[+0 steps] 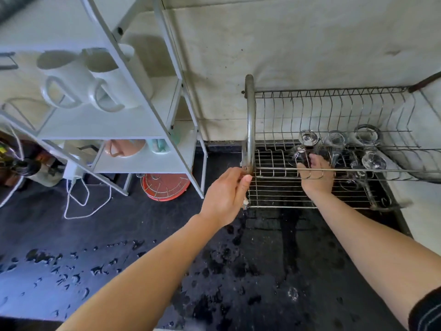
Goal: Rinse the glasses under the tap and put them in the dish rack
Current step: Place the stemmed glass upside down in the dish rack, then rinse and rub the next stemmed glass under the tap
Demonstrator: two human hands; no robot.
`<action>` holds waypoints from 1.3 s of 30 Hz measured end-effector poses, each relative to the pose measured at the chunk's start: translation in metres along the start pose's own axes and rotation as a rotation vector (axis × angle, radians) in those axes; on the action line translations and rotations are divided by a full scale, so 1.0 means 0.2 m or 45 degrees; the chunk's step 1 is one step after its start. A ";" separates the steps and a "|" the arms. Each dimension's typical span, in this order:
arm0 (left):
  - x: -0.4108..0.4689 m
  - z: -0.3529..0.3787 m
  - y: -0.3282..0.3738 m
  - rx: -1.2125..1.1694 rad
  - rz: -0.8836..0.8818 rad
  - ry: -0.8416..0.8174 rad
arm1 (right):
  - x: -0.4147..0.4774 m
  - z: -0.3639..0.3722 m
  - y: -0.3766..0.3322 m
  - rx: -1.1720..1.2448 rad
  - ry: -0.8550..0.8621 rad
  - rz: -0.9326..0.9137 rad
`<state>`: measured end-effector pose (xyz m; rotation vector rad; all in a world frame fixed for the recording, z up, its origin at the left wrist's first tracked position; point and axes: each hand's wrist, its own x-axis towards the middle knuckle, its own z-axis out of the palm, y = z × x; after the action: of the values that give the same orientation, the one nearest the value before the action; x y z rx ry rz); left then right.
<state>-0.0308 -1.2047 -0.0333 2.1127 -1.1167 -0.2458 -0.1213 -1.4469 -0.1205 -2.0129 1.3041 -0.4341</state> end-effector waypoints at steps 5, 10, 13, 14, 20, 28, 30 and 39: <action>-0.25 -0.18 -0.17 0.158 -0.201 -0.099 | -0.38 0.05 -0.08 -0.144 -0.187 -0.055; -0.68 -0.51 -0.38 0.274 -0.453 -0.064 | -0.83 0.26 -0.29 -0.278 -0.493 -0.259; -0.98 -0.76 -0.54 0.323 -0.590 0.021 | -1.13 0.42 -0.49 -0.274 -0.578 -0.358; -1.09 -0.84 -0.60 0.341 -0.631 0.060 | -1.22 0.48 -0.56 -0.277 -0.602 -0.394; -1.63 -1.36 -0.87 0.428 -0.830 0.307 | -1.73 0.81 -1.02 -0.267 -0.793 -0.677; -2.19 -1.80 -1.13 0.390 -1.088 0.616 | -2.27 1.27 -1.59 -0.343 -0.985 -1.015; -2.31 -1.89 -1.21 0.380 -1.168 0.671 | -2.39 1.42 -1.72 -0.353 -1.045 -1.076; -2.78 -2.33 -1.66 0.377 -1.575 0.833 | -2.95 2.17 -2.26 -0.412 -1.353 -1.379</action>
<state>0.0641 -0.4135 -0.0094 2.5833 0.6393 0.0759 0.1813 -0.6434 -0.0576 -2.4769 -0.4302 0.4193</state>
